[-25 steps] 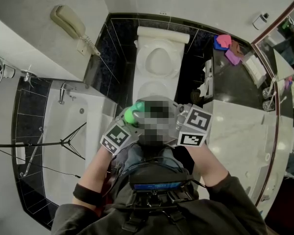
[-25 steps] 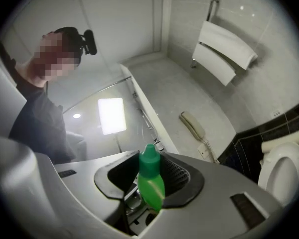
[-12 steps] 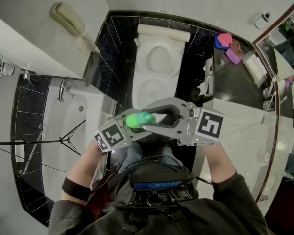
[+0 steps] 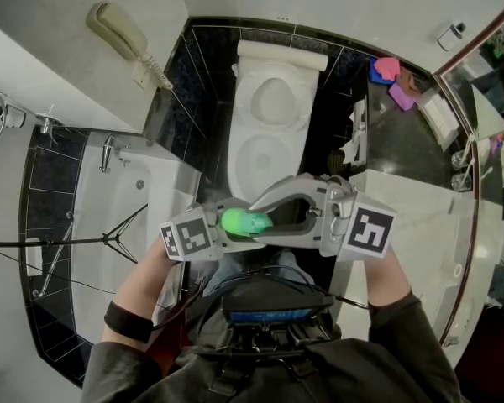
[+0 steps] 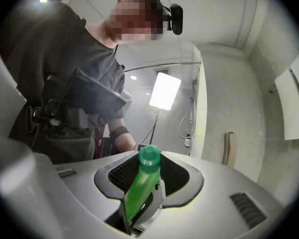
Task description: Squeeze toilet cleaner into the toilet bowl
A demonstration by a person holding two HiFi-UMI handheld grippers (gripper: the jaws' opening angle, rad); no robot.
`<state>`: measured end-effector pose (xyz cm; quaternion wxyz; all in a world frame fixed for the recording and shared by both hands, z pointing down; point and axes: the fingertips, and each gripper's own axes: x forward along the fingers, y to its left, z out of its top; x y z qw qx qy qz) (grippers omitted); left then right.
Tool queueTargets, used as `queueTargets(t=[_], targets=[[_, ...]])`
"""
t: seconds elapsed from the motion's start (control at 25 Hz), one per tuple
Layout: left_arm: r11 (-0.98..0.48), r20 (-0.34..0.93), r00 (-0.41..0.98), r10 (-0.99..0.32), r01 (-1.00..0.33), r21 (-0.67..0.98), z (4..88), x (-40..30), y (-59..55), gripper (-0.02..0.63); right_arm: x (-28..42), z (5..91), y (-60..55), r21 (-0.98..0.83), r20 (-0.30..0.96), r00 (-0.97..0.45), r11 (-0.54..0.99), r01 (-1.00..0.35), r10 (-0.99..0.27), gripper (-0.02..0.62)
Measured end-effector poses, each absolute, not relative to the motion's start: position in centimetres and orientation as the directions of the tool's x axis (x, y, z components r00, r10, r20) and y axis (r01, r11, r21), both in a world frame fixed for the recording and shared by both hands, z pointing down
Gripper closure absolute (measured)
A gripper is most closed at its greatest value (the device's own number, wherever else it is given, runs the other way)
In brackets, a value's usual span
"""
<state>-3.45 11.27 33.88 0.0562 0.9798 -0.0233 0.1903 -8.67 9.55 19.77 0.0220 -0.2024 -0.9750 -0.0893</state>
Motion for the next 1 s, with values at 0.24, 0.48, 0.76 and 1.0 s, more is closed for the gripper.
queueTargets(t=[0.24,0.48,0.76,1.0], targets=[[-0.952,0.375,0.884,-0.278,-0.307,0.019,34.4,-4.2,7.6,0.407,-9.5,19.8,6.9,-0.081,-0.023,-0.968,0.965,0.25,0.249,0.389],[-0.721,0.34,0.653,-0.676,-0.681,-0.126,35.2,-7.6,1.3,0.407,-10.5,20.3,2.7,-0.326,-0.092,-0.996,0.945,0.028,-0.002,0.318],[-0.496,0.359,0.409,-0.839,-0.846,-0.195,37.1,-10.5,-1.8,0.407,-11.4,22.6,0.7,-0.633,0.026,-0.987,0.761,-0.141,-0.161,0.321],[-0.435,0.383,0.331,-0.863,-0.871,-0.227,38.7,-11.0,-2.1,0.407,-11.8,24.0,0.3,-0.72,0.06,-0.985,0.676,-0.157,-0.165,0.384]])
